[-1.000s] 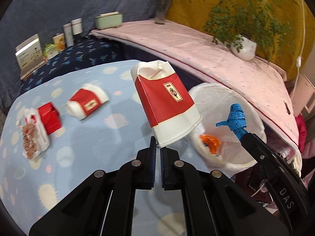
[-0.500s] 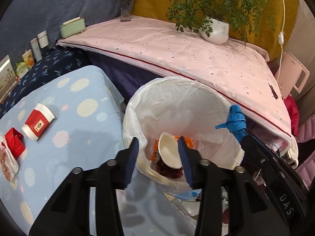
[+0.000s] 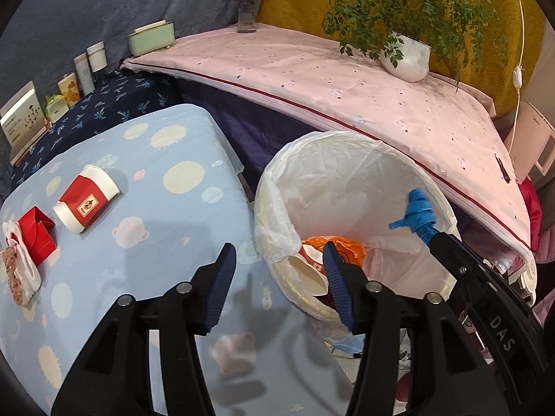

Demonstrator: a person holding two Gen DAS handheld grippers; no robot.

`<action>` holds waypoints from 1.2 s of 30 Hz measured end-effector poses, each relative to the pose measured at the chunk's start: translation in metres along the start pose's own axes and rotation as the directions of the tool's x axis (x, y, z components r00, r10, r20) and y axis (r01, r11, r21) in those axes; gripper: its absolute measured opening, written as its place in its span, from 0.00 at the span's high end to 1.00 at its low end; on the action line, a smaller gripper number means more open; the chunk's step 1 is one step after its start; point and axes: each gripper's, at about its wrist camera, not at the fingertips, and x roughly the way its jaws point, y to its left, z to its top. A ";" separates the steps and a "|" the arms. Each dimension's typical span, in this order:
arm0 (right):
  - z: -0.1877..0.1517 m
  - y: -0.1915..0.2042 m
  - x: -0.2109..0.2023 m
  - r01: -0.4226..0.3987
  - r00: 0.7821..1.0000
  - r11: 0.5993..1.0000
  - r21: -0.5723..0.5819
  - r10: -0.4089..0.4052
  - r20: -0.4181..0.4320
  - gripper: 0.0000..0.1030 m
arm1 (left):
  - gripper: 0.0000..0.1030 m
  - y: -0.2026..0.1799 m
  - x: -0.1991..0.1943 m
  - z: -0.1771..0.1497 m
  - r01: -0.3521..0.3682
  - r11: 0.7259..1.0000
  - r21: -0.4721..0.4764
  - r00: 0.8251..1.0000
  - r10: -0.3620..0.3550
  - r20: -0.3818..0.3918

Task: Collect trash
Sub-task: 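Open both grippers to drop the cup and strap into the wastebasket, then move both tools back over the white gloves and brown scrunchie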

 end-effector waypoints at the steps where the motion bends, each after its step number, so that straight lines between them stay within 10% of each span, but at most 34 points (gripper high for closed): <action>1: 0.001 0.000 0.001 0.005 1.000 1.000 0.005 -0.005 0.004 0.84 | 0.45 0.001 -0.001 0.000 -0.003 1.000 -0.001 1.000 0.003 0.003; 10: -0.005 0.029 -0.005 -0.014 1.000 0.999 -0.048 0.015 0.005 0.71 | 0.29 0.025 -0.013 -0.006 -0.043 0.997 -0.062 0.999 0.045 0.027; 36: -0.061 0.160 -0.015 -0.145 0.987 0.964 -0.223 0.126 -0.095 0.61 | 0.25 0.168 -0.077 -0.063 -0.174 0.940 -0.292 0.983 0.184 0.006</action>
